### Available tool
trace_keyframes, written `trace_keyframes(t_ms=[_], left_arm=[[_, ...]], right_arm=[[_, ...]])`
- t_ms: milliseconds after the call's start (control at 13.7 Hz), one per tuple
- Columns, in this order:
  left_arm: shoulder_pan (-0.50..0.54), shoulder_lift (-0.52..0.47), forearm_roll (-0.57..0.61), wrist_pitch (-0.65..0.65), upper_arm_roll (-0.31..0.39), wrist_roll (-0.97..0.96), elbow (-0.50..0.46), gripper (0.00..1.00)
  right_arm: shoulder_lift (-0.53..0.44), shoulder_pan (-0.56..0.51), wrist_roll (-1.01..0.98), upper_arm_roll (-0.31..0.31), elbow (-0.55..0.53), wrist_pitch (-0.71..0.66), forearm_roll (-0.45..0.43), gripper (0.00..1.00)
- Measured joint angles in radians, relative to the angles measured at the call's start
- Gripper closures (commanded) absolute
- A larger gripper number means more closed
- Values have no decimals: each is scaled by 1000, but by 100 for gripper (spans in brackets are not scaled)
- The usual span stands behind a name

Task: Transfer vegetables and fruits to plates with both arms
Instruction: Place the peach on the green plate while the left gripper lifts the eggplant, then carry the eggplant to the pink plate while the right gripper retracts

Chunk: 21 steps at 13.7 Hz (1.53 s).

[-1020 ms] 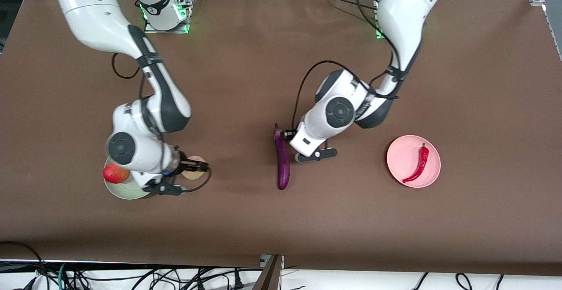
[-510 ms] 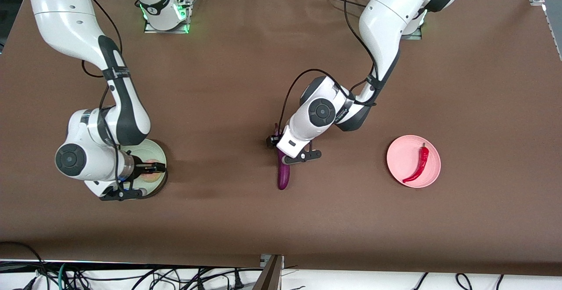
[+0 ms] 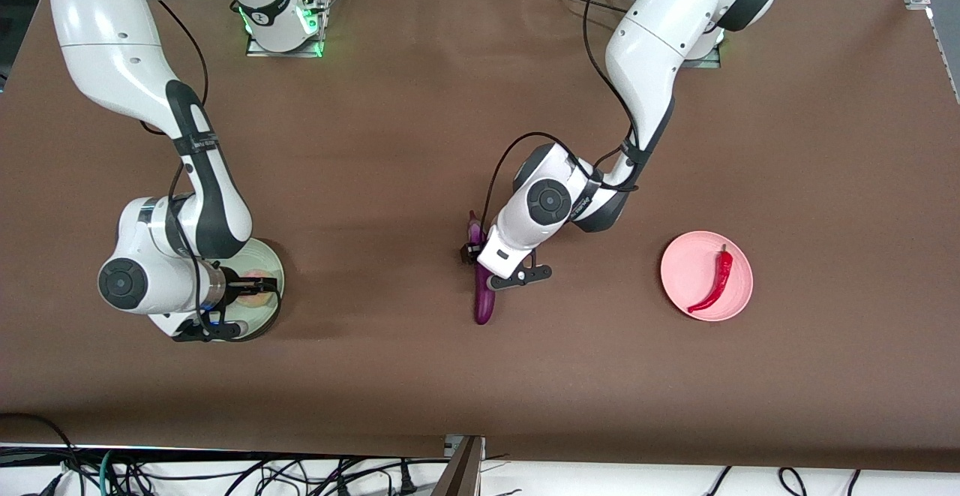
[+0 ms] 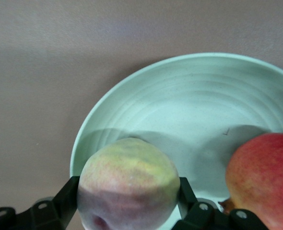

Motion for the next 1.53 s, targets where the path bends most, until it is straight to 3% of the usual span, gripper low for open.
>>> trace_keyframes(t_ms=[73, 364, 583, 728, 801, 874, 1238, 1530], left_arm=[[0, 1, 0, 0, 0, 0, 4, 43], [-1, 10, 0, 3, 1, 0, 33, 45], [-2, 23, 0, 5, 2, 0, 43, 45], [-3, 32, 0, 8, 2, 0, 47, 63], [-3, 34, 0, 9, 2, 0, 48, 85], [-3, 34, 0, 9, 2, 1, 49, 100], [16, 30, 0, -8, 16, 69, 61, 100], [90, -25, 18, -244, 22, 152, 74, 100]], right_arm=[[1, -1, 0, 0, 0, 2, 0, 0], [-12, -11, -1, 0, 16, 5, 0, 0], [-118, -21, -20, 0, 55, -70, 0, 0], [-202, -21, -30, 1, 77, -173, 0, 0], [-234, -21, -36, 1, 82, -208, 0, 0], [-260, -21, -37, 1, 84, -237, 0, 0], [-388, -21, -38, 4, 90, -412, -6, 0], [-536, -18, -38, 16, -6, -456, -12, 0]])
